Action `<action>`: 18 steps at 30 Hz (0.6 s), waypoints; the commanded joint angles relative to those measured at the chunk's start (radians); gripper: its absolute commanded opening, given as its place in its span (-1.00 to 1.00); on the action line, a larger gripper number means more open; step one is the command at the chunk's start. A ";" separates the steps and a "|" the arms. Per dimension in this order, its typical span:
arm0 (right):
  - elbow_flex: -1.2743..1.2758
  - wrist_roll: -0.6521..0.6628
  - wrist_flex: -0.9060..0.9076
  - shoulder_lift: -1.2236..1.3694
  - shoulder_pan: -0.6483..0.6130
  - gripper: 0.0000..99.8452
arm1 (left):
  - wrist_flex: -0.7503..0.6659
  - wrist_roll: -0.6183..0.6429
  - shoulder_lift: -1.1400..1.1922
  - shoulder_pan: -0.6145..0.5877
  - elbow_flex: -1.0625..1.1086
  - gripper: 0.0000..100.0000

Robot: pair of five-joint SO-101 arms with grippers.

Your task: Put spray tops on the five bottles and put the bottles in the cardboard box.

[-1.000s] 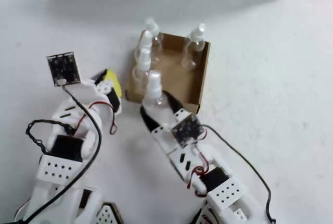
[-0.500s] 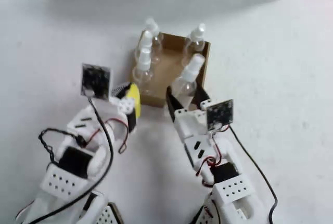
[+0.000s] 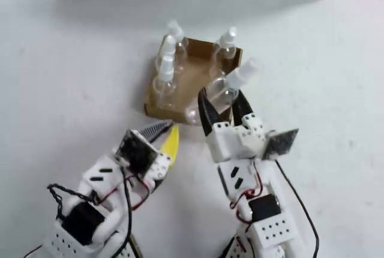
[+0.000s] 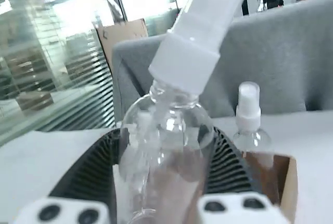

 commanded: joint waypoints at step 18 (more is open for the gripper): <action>0.025 0.000 0.173 -0.193 -0.205 -0.97 | 0.170 -0.195 -0.088 0.371 0.055 -0.95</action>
